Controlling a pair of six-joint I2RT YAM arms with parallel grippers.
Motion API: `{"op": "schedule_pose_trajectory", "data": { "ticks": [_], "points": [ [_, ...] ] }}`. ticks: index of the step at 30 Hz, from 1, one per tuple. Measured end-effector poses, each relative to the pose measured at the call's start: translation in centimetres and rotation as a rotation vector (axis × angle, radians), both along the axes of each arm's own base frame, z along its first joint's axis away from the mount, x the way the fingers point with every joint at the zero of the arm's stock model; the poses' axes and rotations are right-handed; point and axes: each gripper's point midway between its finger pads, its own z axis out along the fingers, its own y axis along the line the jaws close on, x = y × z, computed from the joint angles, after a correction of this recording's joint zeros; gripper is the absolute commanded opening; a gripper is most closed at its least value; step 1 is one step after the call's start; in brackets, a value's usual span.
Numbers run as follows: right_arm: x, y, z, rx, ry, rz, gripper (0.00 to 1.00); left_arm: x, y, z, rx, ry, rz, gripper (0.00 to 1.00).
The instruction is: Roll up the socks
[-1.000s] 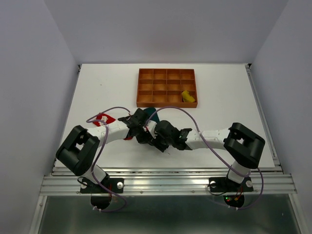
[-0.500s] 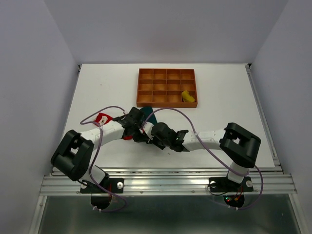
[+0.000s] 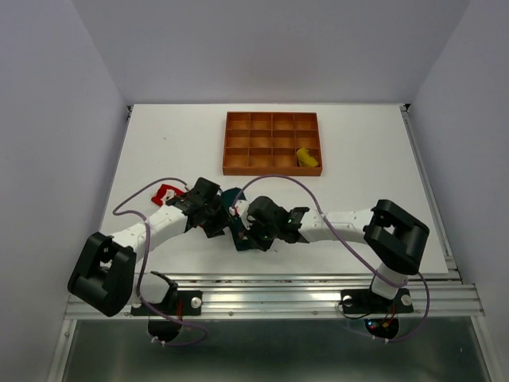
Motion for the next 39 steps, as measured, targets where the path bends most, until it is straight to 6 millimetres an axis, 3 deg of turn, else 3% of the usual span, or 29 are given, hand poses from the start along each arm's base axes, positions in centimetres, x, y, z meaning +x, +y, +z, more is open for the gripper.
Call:
{"op": "schedule_pose_trajectory", "data": {
  "ticks": [6, 12, 19, 23, 28, 39],
  "points": [
    [-3.9, -0.3, 0.0, -0.046, 0.288, 0.01, 0.01, 0.2, 1.6, 1.2, -0.005, -0.046, 0.047, 0.61],
    [-4.6, -0.4, -0.5, -0.063, 0.568, -0.005, 0.01, 0.1, 2.2, 2.5, -0.025, -0.11, 0.056, 0.61],
    [-5.8, -1.3, 0.3, -0.074, 0.859, -0.026, 0.01, -0.8, 2.0, 3.4, -0.062, -0.176, -0.003, 0.61],
    [-6.0, -1.9, 0.5, -0.093, 0.989, -0.09, 0.01, -2.1, 1.1, 2.8, -0.062, -0.168, -0.079, 0.61],
    [-5.7, -1.3, 0.6, -0.111, 1.074, -0.14, 0.01, -4.1, -1.2, 2.5, -0.068, -0.166, -0.216, 0.61],
    [-5.5, -0.7, 0.6, -0.13, 1.121, -0.185, 0.01, -6.9, -4.3, 2.5, -0.108, -0.159, -0.381, 0.63]
  ]
}}
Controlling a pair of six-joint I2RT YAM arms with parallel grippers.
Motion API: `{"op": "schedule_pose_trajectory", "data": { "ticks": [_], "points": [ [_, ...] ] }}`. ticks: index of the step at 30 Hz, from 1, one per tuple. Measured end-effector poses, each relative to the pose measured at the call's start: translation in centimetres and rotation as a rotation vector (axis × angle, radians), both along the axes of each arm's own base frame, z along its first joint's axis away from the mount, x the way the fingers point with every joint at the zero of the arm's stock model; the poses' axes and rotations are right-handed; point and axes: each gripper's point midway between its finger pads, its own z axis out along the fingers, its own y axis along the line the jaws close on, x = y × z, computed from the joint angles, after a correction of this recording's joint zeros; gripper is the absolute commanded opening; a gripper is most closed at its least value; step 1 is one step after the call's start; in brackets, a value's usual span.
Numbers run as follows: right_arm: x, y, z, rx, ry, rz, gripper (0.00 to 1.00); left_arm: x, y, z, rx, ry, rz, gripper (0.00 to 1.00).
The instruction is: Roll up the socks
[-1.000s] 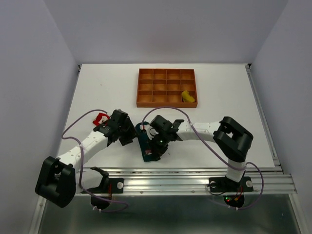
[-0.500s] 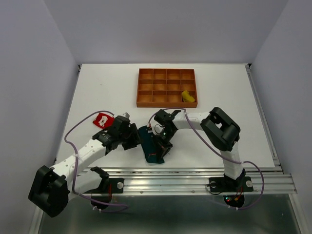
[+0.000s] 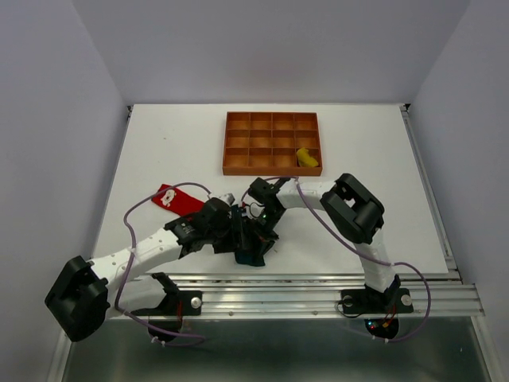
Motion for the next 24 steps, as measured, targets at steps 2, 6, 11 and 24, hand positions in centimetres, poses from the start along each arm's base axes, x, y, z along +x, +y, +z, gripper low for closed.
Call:
{"op": "schedule_pose_trajectory", "data": {
  "ticks": [2, 6, 11, 24],
  "points": [
    [0.0, 0.1, 0.0, 0.0, 0.003, 0.0, 0.01, -0.5, -0.2, -0.6, 0.01, 0.017, -0.014, 0.63],
    [0.1, 0.1, 0.0, 0.002, 0.006, 0.0, 0.01, -1.6, 0.0, -2.0, 0.054, 0.069, -0.024, 0.61],
    [0.1, 0.1, -0.1, 0.001, 0.006, 0.0, 0.01, -2.1, 1.3, -2.9, 0.117, 0.106, 0.028, 0.61],
    [0.4, 0.4, 0.0, -0.008, 0.004, -0.011, 0.01, -2.1, 1.6, -3.2, 0.121, 0.128, 0.086, 0.54]
  ]
}}
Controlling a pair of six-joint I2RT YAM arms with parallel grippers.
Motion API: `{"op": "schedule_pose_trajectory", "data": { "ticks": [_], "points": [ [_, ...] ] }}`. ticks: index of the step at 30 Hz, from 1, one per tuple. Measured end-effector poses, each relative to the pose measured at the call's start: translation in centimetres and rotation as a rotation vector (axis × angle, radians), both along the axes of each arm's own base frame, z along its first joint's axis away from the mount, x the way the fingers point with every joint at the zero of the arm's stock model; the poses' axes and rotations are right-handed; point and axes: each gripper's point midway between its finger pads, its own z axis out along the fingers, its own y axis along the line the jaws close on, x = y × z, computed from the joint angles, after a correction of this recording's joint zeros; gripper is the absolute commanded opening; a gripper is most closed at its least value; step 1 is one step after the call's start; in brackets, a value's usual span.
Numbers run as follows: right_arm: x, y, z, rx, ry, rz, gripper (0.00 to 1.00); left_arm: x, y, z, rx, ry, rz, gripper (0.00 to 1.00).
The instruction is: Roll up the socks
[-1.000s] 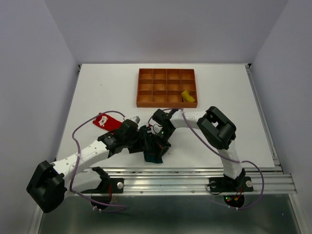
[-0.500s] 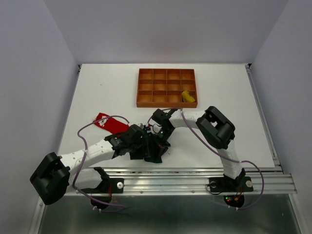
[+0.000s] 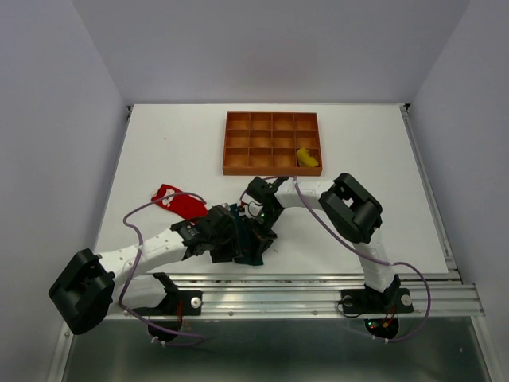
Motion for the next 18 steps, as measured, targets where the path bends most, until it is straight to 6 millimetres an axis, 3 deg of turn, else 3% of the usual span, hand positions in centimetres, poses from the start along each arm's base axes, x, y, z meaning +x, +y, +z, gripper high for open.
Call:
{"op": "schedule_pose_trajectory", "data": {
  "ticks": [4, 10, 11, 12, 14, 15, 16, 18],
  "points": [
    [0.2, 0.2, 0.0, -0.007, 0.001, -0.013, 0.01, -0.1, 0.0, -0.7, -0.002, 0.012, 0.015, 0.52],
    [0.4, 0.5, -0.1, -0.013, -0.001, -0.033, 0.01, 0.2, -0.4, -1.3, -0.004, 0.025, 0.036, 0.4],
    [0.5, 0.6, -0.1, -0.017, -0.002, -0.039, 0.01, 0.2, -0.4, -1.3, -0.006, 0.027, 0.041, 0.33],
    [0.5, 0.6, -0.1, -0.018, -0.002, -0.041, 0.01, 0.2, -0.4, -1.3, -0.008, 0.026, 0.045, 0.33],
    [0.7, 0.8, -0.2, -0.019, -0.006, -0.051, 0.01, 0.4, -0.5, -1.3, -0.013, 0.023, 0.056, 0.18],
    [0.7, 0.8, -0.2, -0.018, -0.006, -0.055, 0.01, 0.5, -0.6, -1.3, -0.014, 0.022, 0.057, 0.05],
    [0.8, 0.9, -0.2, -0.019, -0.008, -0.06, 0.01, 0.5, -0.6, -1.4, -0.012, 0.023, 0.062, 0.0],
    [1.0, 0.9, -0.3, -0.023, -0.016, -0.066, 0.03, 0.6, -0.6, -1.6, -0.009, 0.03, 0.073, 0.0]
  ]
}}
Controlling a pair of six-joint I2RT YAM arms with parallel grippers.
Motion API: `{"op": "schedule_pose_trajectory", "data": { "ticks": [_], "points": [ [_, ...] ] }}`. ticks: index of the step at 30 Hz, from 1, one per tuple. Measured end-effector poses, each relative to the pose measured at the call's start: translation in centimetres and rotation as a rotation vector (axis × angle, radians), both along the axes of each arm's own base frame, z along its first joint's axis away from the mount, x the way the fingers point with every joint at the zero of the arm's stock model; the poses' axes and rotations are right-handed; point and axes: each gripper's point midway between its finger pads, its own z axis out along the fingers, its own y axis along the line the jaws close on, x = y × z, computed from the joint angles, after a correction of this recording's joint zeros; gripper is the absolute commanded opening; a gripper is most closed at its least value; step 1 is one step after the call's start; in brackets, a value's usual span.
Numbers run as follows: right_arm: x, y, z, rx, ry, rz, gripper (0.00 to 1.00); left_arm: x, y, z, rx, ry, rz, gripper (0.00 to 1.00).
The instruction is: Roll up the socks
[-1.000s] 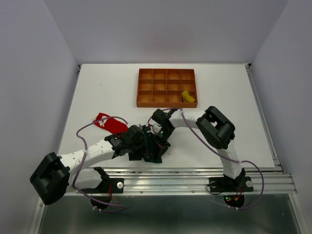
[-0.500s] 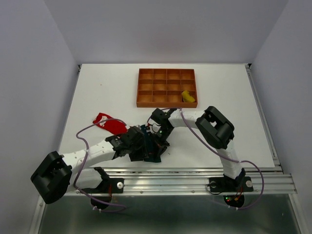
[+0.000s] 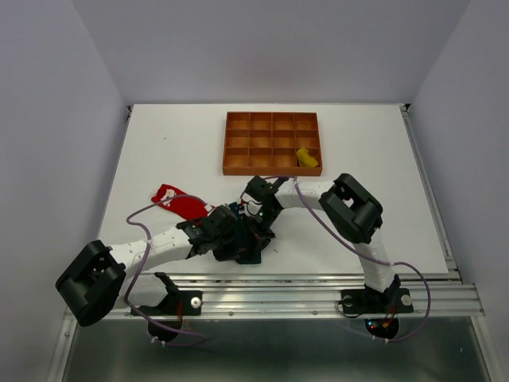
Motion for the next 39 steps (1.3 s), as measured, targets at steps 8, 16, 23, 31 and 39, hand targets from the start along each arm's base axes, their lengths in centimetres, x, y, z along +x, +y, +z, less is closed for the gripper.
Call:
{"op": "schedule_pose_trajectory", "data": {
  "ticks": [8, 16, 23, 31, 39],
  "points": [
    [0.8, -0.4, -0.4, -0.017, -0.09, -0.022, 0.39, 0.9, 0.3, 0.2, -0.012, 0.011, 0.06, 0.0],
    [2.7, -0.8, 2.4, 0.156, -0.422, -0.014, 0.68, 3.1, 2.6, 0.5, -0.012, 0.009, 0.157, 0.0],
    [3.6, -2.2, 4.3, 0.311, -0.726, -0.035, 0.73, 4.9, 2.2, 0.2, -0.01, 0.061, 0.125, 0.0],
    [5.1, -1.1, 7.6, 0.447, -1.169, 0.077, 0.73, 5.6, 1.3, 0.8, -0.044, 0.066, 0.028, 0.0],
    [4.0, 0.3, 7.0, 0.469, -1.353, 0.23, 0.72, 5.5, 1.4, 0.6, -0.07, 0.127, -0.02, 0.0]
  ]
}}
